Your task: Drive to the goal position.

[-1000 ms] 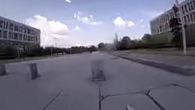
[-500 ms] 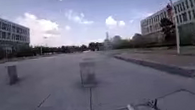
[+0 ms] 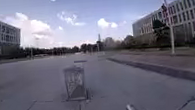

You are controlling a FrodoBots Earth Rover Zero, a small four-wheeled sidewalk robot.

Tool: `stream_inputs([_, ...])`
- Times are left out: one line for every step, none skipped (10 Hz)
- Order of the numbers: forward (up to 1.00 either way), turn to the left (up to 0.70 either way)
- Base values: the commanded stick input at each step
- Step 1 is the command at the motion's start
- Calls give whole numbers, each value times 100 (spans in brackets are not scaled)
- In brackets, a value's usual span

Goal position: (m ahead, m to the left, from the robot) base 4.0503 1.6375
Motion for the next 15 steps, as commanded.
stream_inputs([100, -27])
stream_inputs([100, -27])
stream_inputs([100, -27])
stream_inputs([100, -27])
stream_inputs([100, -27])
stream_inputs([100, -27])
stream_inputs([100, -27])
stream_inputs([100, -27])
stream_inputs([100, -27])
stream_inputs([100, -27])
stream_inputs([100, -27])
stream_inputs([100, -27])
stream_inputs([100, -27])
stream_inputs([100, -27])
stream_inputs([100, -27])
